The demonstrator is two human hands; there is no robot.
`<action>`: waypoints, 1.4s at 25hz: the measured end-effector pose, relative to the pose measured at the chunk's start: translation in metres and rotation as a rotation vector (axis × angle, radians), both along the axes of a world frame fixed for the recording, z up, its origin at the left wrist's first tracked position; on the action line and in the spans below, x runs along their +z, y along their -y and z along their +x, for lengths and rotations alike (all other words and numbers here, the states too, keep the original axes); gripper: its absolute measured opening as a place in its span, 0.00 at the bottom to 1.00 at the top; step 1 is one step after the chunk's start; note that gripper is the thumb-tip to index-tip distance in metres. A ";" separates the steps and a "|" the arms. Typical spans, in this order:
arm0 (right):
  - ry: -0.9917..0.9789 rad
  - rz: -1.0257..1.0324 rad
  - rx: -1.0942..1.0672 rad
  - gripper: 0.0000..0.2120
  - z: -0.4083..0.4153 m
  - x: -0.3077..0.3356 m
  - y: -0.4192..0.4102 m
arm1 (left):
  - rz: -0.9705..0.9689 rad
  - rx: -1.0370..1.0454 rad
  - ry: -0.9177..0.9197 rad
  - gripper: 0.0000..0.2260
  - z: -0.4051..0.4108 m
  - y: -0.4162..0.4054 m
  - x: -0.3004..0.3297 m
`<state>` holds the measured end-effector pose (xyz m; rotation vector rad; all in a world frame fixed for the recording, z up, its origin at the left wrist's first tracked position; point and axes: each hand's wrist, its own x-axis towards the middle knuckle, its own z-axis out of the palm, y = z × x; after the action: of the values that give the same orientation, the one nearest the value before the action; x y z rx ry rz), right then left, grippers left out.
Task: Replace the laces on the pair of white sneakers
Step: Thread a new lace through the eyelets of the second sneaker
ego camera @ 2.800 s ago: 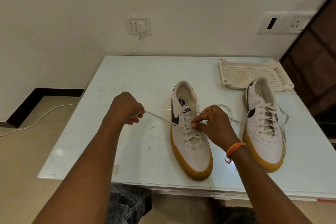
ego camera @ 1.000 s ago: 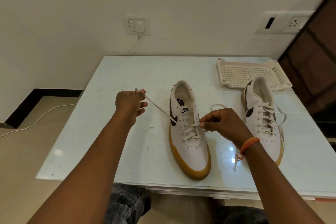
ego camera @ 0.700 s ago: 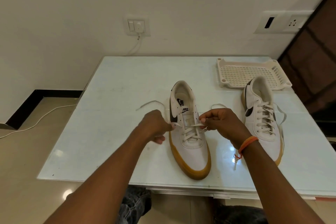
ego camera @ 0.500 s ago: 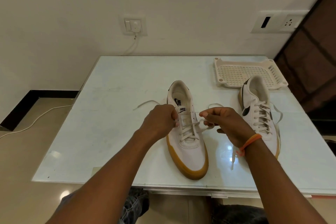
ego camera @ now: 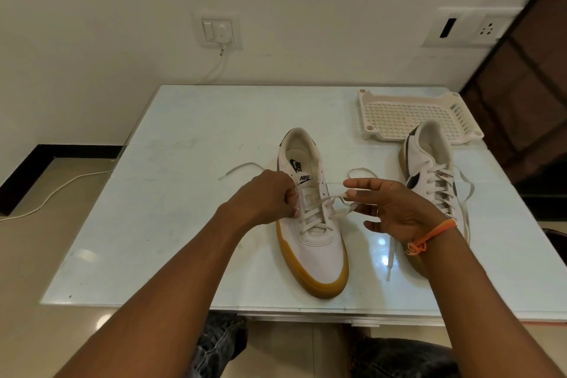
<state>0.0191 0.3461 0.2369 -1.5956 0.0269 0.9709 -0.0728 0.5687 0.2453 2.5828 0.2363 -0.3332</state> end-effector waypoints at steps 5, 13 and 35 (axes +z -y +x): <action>0.369 -0.125 0.018 0.19 -0.003 0.003 0.005 | 0.002 0.000 0.010 0.07 0.002 0.000 -0.001; 0.479 -0.032 0.167 0.04 -0.002 0.001 0.003 | -0.005 0.002 -0.004 0.06 0.006 0.001 -0.002; 0.632 -0.053 0.008 0.12 -0.005 -0.016 -0.012 | -0.128 -0.011 -0.007 0.10 0.005 -0.004 0.006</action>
<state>0.0137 0.3583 0.2207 -1.8894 -0.3923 0.4398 -0.0681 0.5724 0.2515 2.4576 0.1973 -0.3497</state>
